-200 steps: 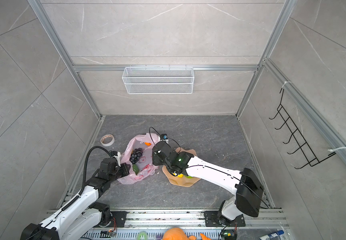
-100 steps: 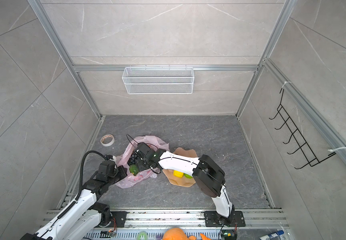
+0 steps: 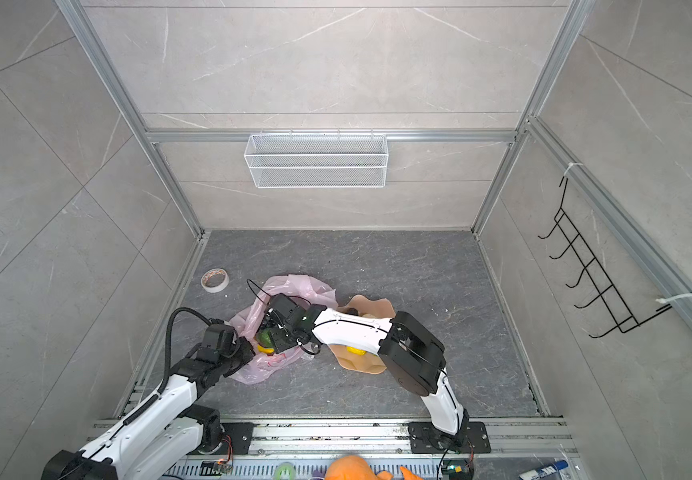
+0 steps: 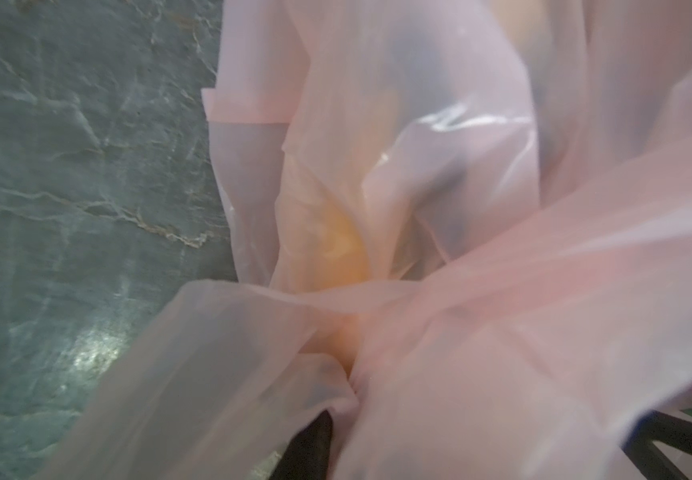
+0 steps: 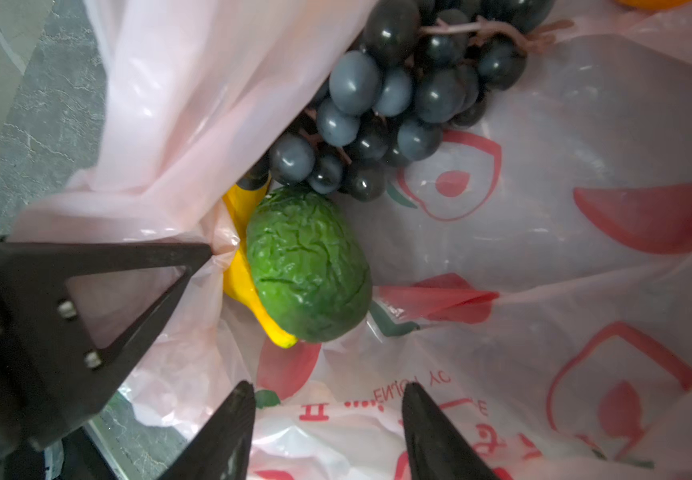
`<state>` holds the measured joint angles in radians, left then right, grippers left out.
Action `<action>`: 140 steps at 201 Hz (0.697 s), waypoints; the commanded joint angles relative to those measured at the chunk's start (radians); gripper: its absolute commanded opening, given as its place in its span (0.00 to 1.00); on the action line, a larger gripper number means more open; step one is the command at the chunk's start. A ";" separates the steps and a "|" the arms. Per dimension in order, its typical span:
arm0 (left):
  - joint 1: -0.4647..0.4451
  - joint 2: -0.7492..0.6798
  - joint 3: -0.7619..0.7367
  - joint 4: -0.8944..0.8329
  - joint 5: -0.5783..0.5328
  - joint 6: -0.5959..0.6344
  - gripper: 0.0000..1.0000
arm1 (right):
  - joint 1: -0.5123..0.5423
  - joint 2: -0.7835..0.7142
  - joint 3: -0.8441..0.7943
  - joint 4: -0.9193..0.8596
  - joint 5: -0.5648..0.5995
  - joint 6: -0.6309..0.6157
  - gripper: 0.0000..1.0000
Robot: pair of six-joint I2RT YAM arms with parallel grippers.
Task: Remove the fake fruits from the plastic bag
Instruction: 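Move the right gripper back into the bag above the green bumpy fruit, then close the right gripper on the green bumpy fruit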
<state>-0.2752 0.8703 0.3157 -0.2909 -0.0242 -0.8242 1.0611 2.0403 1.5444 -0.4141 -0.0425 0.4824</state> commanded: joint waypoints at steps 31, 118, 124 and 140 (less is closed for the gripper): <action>-0.002 0.030 -0.001 0.025 0.007 -0.003 0.13 | 0.000 0.091 0.110 -0.049 0.017 -0.065 0.69; -0.001 -0.005 -0.020 0.036 0.005 0.002 0.13 | -0.003 0.245 0.294 -0.154 0.035 -0.165 0.76; -0.002 -0.003 -0.019 0.036 0.007 0.002 0.13 | -0.001 0.253 0.303 -0.157 0.032 -0.166 0.75; -0.001 0.001 -0.018 0.038 0.009 0.006 0.13 | -0.002 0.272 0.324 -0.167 0.033 -0.168 0.74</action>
<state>-0.2752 0.8730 0.3016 -0.2604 -0.0227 -0.8268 1.0607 2.2730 1.8214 -0.5304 -0.0189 0.3393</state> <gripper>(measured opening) 0.133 0.746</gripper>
